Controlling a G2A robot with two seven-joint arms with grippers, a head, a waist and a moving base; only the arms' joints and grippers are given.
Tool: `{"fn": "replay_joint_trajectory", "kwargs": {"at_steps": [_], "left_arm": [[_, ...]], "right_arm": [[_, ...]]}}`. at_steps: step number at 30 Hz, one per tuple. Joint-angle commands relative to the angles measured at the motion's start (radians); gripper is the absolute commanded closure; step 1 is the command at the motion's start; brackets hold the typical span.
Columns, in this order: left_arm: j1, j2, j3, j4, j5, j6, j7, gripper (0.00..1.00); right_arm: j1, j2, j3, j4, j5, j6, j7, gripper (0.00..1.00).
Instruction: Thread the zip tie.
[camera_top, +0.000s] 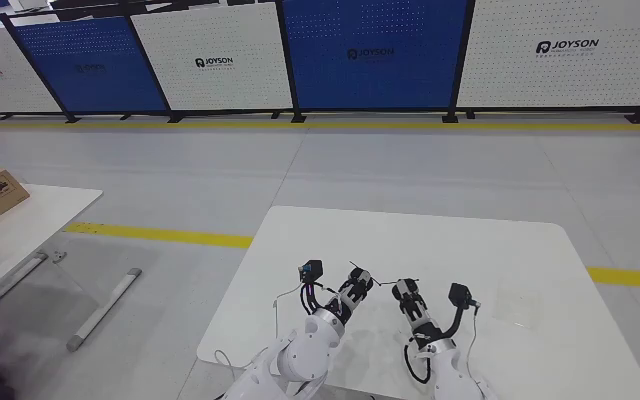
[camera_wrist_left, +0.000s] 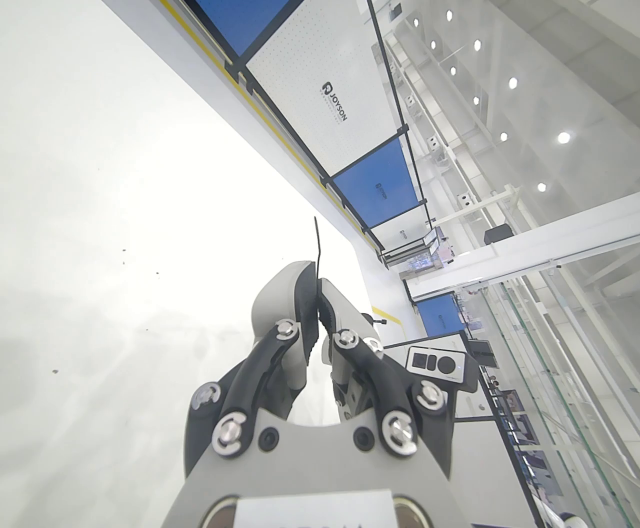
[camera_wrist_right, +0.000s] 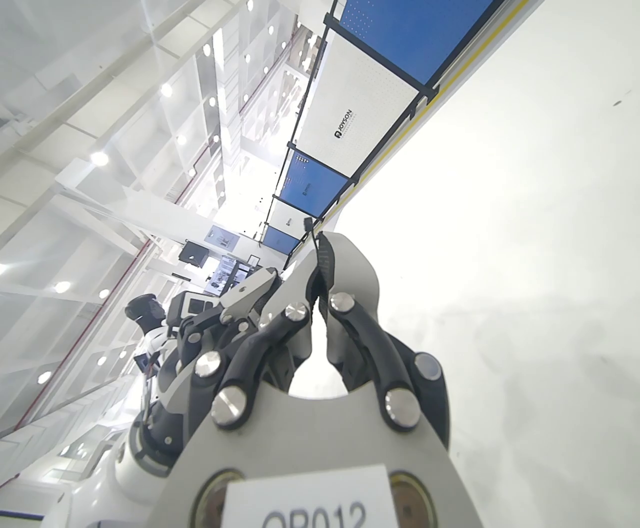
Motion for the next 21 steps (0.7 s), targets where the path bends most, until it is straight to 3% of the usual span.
{"fn": "replay_joint_trajectory", "kwargs": {"at_steps": [1,21], "left_arm": [[0.0,0.0,0.0,0.0,0.0,0.0,0.0,1.0],[0.0,0.0,0.0,0.0,0.0,0.0,0.0,1.0]], "right_arm": [[0.0,-0.001,0.001,0.001,0.004,-0.005,0.001,1.0],[-0.039,0.004,0.033,-0.03,-0.005,-0.037,0.013,1.0]]}}
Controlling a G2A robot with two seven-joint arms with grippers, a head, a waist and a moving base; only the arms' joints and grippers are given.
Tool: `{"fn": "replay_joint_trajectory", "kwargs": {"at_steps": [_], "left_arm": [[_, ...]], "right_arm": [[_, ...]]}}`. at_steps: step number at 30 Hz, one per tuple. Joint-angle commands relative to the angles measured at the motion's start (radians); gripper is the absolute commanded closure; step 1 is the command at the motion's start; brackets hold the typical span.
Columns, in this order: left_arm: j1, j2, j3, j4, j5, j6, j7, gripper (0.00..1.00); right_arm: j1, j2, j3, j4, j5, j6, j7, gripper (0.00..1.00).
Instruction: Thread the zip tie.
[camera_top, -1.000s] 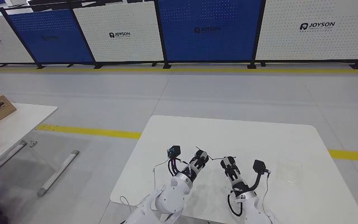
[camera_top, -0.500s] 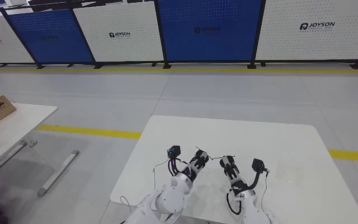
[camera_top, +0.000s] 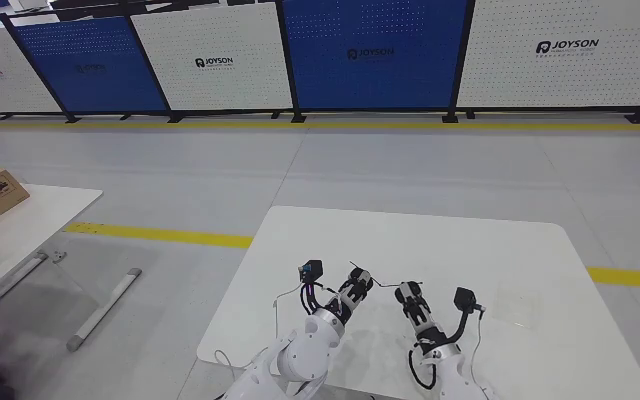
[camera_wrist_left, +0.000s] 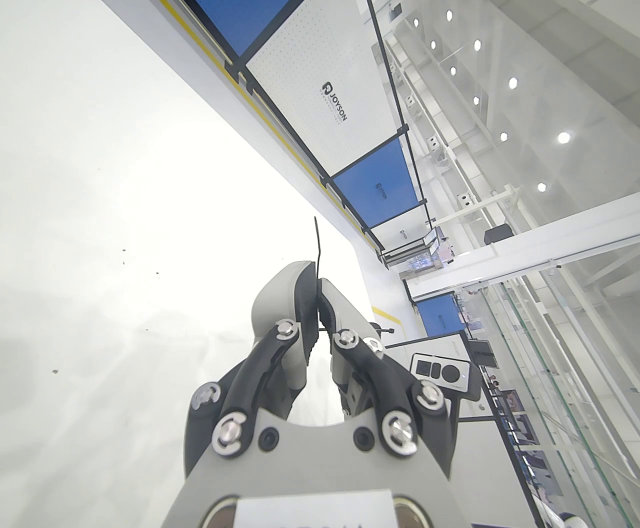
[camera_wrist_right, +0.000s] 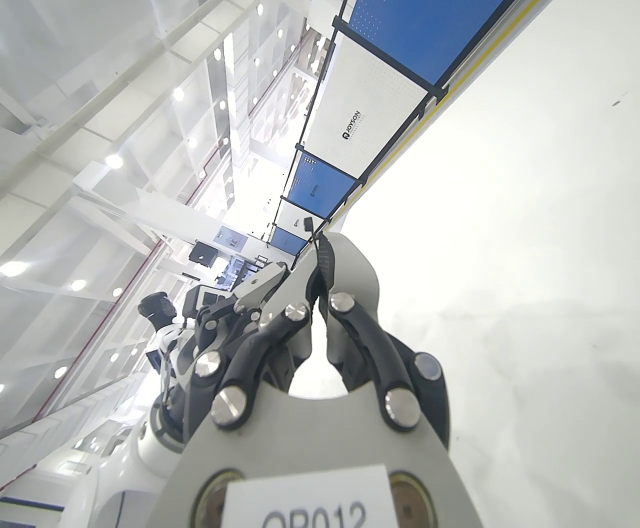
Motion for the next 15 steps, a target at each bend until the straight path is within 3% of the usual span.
{"fn": "replay_joint_trajectory", "kwargs": {"at_steps": [1,15], "left_arm": [[0.0,0.0,0.0,0.0,0.0,0.0,0.0,1.0],[0.0,0.0,0.0,0.0,0.0,0.0,0.0,1.0]], "right_arm": [[0.001,-0.001,0.0,0.0,0.001,0.0,-0.003,1.0],[0.003,-0.003,0.0,-0.002,-0.007,0.003,0.003,1.0]]}}
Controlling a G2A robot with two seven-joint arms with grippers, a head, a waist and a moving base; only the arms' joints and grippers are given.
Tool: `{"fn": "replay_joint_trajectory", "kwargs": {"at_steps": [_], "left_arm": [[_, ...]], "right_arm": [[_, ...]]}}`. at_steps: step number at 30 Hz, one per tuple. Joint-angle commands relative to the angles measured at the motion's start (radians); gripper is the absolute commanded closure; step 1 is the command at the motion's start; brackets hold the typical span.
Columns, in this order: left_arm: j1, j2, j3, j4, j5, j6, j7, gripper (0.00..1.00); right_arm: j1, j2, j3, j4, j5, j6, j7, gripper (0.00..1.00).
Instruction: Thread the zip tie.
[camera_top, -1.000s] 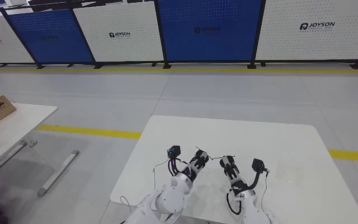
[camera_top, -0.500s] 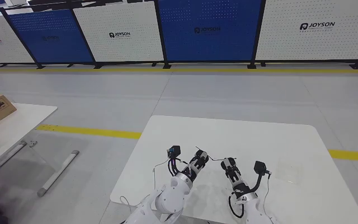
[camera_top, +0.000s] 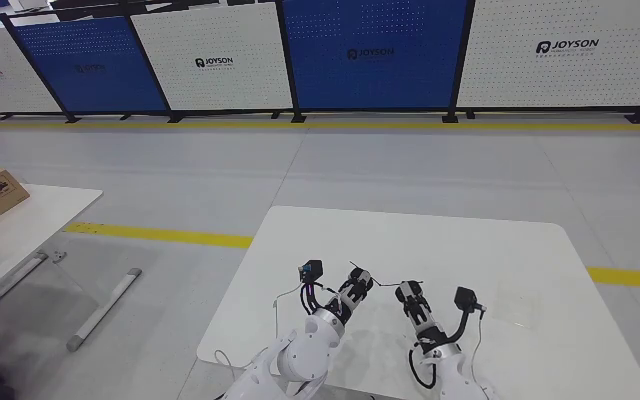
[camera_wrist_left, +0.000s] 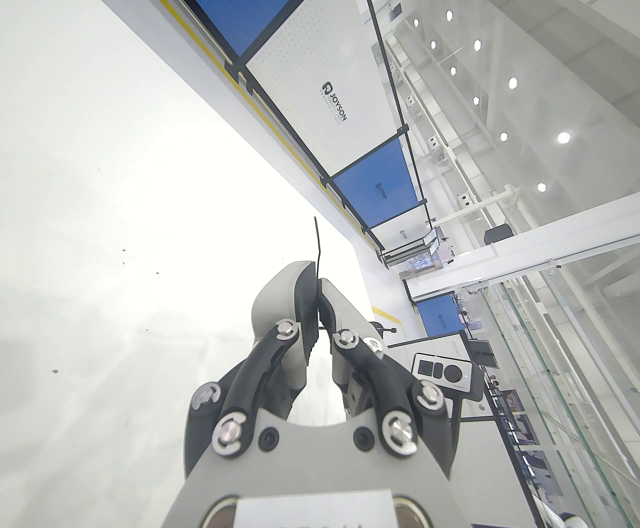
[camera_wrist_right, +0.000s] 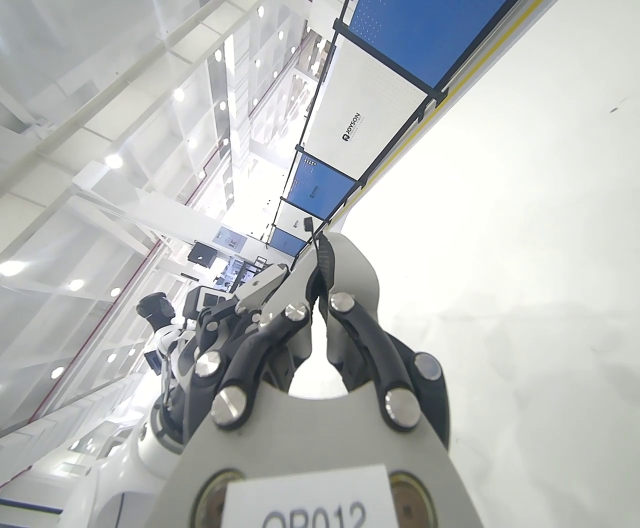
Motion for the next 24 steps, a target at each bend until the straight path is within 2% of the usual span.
{"fn": "replay_joint_trajectory", "kwargs": {"at_steps": [1,19,24], "left_arm": [[0.0,0.0,0.0,0.0,0.0,0.0,0.0,1.0],[0.0,0.0,0.0,0.0,0.0,0.0,0.0,1.0],[0.0,0.0,0.0,0.0,0.0,0.0,0.0,1.0]], "right_arm": [[0.005,-0.001,-0.004,0.003,-0.001,0.006,0.004,1.0],[0.03,-0.011,-0.023,0.032,0.0,0.02,0.001,1.0],[0.055,-0.018,-0.046,0.065,-0.005,0.026,-0.001,1.0]]}}
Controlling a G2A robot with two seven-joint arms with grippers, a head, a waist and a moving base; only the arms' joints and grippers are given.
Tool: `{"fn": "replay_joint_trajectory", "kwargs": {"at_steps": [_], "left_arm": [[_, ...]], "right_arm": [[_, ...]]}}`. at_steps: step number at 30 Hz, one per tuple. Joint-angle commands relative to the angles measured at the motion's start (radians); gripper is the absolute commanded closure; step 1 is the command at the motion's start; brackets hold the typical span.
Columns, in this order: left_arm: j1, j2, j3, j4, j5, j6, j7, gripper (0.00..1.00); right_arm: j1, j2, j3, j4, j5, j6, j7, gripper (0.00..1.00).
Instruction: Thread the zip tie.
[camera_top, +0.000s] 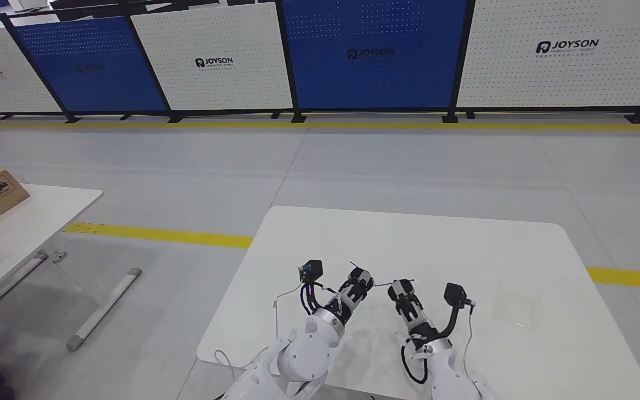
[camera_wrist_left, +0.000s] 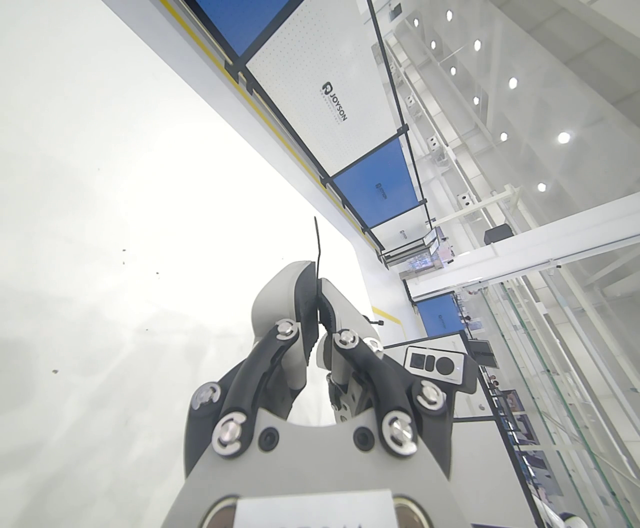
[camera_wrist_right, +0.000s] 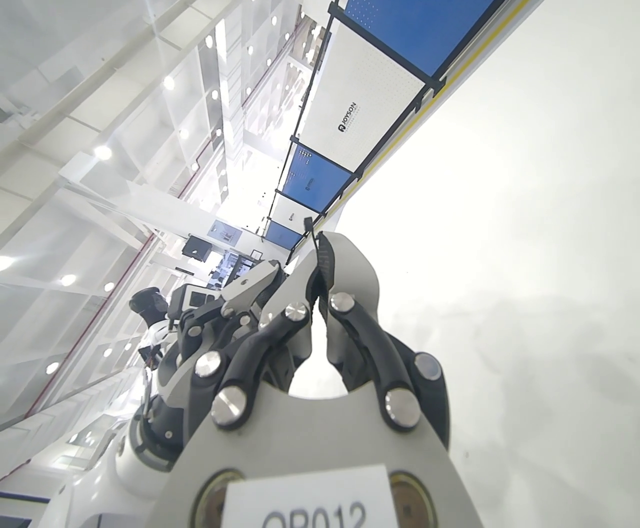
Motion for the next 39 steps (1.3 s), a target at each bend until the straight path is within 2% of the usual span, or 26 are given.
{"fn": "replay_joint_trajectory", "kwargs": {"at_steps": [1,12,18,24,31,39], "left_arm": [[0.0,0.0,0.0,0.0,0.0,0.0,0.0,1.0],[0.001,0.0,0.0,0.002,-0.008,-0.002,-0.004,1.0],[0.001,-0.004,-0.03,-0.003,-0.138,-0.018,-0.04,1.0],[0.011,-0.005,-0.052,-0.011,-0.227,-0.043,-0.08,1.0],[0.012,-0.005,-0.049,-0.019,-0.223,-0.054,-0.079,1.0],[0.015,-0.003,-0.06,-0.019,-0.212,-0.039,-0.08,1.0]], "right_arm": [[0.004,-0.001,-0.002,0.005,0.0,0.001,-0.001,1.0],[0.004,-0.001,-0.002,0.005,0.0,0.001,-0.001,1.0],[-0.023,0.003,0.025,-0.026,0.018,-0.05,-0.027,1.0],[-0.031,0.004,0.033,-0.036,0.021,-0.074,-0.024,1.0],[-0.008,-0.001,0.017,-0.015,0.018,-0.054,-0.007,1.0],[-0.027,0.001,0.033,-0.033,0.011,-0.078,-0.023,1.0]]}}
